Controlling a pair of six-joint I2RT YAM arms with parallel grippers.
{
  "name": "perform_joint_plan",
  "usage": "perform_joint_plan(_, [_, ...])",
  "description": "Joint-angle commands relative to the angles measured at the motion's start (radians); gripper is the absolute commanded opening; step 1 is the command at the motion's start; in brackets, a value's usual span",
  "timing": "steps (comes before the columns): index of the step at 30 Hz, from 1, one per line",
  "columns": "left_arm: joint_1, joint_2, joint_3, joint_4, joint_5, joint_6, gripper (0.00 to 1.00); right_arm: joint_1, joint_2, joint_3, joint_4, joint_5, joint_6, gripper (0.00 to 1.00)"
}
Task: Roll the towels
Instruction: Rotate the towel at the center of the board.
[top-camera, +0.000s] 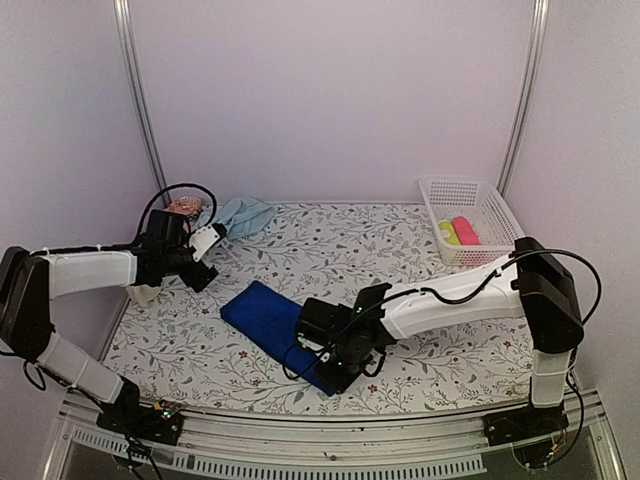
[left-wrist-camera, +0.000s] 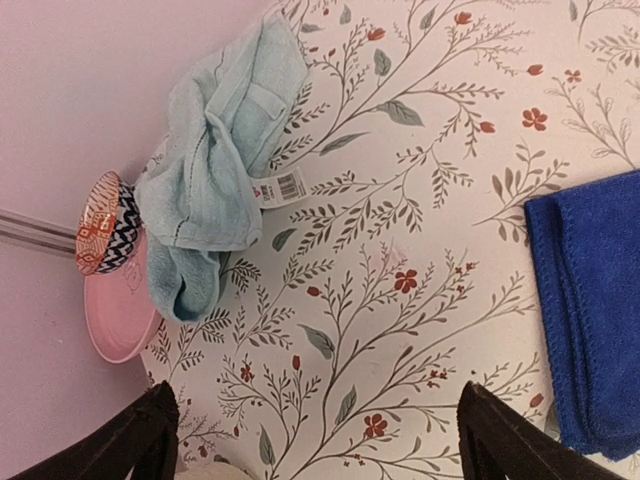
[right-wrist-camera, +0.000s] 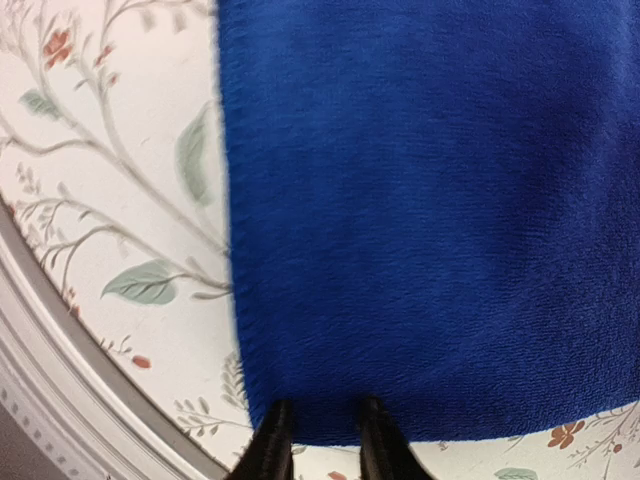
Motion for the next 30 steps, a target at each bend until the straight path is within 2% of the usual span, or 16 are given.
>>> perform_joint_plan(1, [0.020, -0.068, -0.033, -0.033, 0.082, 0.010, 0.97, 0.023, -0.061, 0.117, -0.095, 0.094, -0.015, 0.35])
perform_joint_plan(6, [0.043, -0.137, -0.080, -0.055, 0.134, 0.013, 0.97, -0.016, -0.023, 0.350, -0.092, 0.264, -0.104, 0.64])
perform_joint_plan(9, [0.051, -0.180, -0.105, -0.067, 0.170, 0.009, 0.97, -0.053, 0.096, 0.527, -0.084, 0.342, -0.193, 0.79])
perform_joint_plan(12, [0.055, -0.219, -0.135, -0.054, 0.188, -0.013, 0.97, -0.086, 0.240, 0.726, -0.073, 0.418, -0.270, 0.97])
perform_joint_plan(16, [0.063, -0.263, -0.163, -0.038, 0.191, -0.026, 0.97, -0.140, 0.394, 0.875, 0.012, 0.459, -0.316, 0.99])
perform_joint_plan(23, [0.114, -0.322, -0.207, -0.019, 0.233, -0.035, 0.97, -0.201, 0.508, 0.877, 0.213, 0.386, -0.334, 0.99])
perform_joint_plan(30, [0.116, -0.311, -0.212, -0.013, 0.236, -0.041, 0.97, -0.215, 0.578, 0.876, 0.297, 0.321, -0.310, 0.99])
